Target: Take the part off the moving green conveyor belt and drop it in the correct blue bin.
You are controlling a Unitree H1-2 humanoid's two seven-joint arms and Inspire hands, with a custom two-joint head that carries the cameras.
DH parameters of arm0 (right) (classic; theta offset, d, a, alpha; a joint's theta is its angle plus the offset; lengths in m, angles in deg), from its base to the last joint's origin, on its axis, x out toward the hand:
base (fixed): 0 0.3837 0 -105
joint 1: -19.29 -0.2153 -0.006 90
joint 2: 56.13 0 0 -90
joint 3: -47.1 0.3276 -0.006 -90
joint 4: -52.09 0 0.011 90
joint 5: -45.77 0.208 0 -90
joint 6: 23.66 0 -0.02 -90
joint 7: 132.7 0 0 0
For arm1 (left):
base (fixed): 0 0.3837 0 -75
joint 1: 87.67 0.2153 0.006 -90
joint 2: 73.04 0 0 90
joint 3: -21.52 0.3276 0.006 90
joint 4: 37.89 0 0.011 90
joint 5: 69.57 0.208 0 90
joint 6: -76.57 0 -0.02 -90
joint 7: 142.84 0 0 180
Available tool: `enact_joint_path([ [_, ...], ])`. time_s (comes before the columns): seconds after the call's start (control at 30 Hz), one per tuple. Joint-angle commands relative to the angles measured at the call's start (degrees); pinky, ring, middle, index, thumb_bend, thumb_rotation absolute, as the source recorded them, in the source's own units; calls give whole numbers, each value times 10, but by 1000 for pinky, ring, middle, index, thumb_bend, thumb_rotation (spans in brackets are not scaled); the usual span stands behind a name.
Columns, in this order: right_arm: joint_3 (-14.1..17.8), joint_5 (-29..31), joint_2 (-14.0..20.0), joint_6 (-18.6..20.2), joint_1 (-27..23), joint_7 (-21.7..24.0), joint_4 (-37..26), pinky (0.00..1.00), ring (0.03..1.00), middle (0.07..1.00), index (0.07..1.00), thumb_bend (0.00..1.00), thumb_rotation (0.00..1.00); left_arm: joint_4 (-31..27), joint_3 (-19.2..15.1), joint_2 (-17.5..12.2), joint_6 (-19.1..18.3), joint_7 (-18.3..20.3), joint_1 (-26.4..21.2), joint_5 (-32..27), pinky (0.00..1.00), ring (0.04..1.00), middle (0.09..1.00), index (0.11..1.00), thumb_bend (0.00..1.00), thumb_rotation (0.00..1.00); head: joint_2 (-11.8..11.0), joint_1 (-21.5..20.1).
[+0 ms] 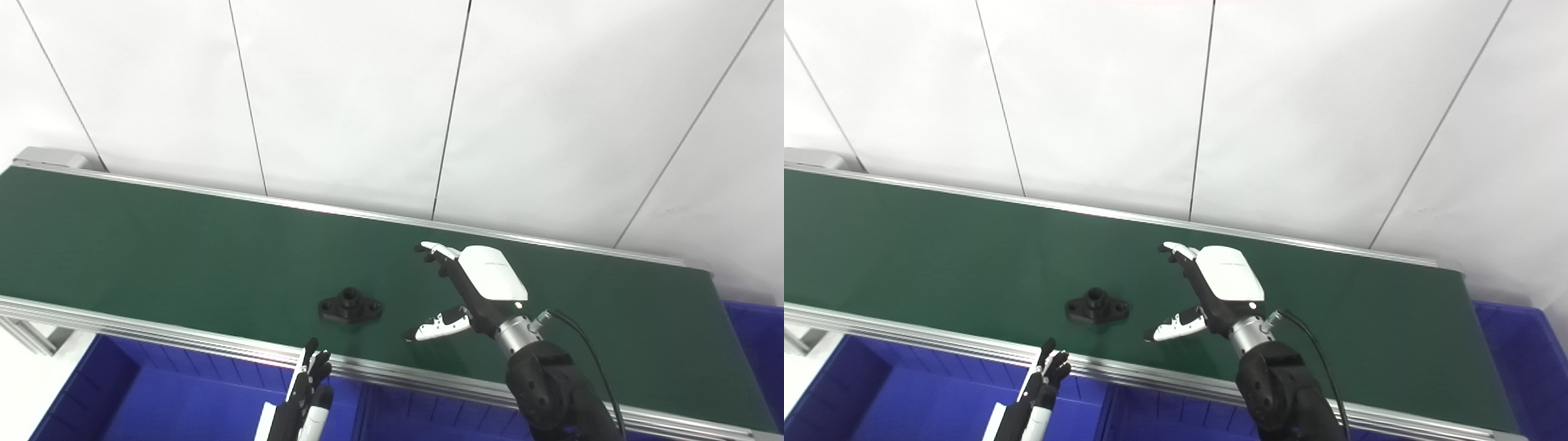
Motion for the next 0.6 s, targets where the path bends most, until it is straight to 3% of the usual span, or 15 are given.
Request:
enact_joint_path([
  [0.0, -7, -5, -18, 15, -33, -15, 8, 491, 653, 777, 831, 999, 333, 1, 47, 51, 25, -11, 3, 17, 955, 919, 932, 1000, 669, 987, 0, 5],
  [0.3, -45, -12, -36, 9, -58, -47, 93, 494, 652, 773, 830, 986, 344, 3, 58, 61, 36, -20, 9, 25, 935, 905, 922, 1000, 686, 966, 1, 20],
  [0.57, -70, -5, -44, 18, -76, -33, 148, 443, 606, 775, 816, 978, 367, 2, 69, 68, 40, -30, 17, 37, 929, 904, 914, 1000, 699, 969, 3, 33],
])
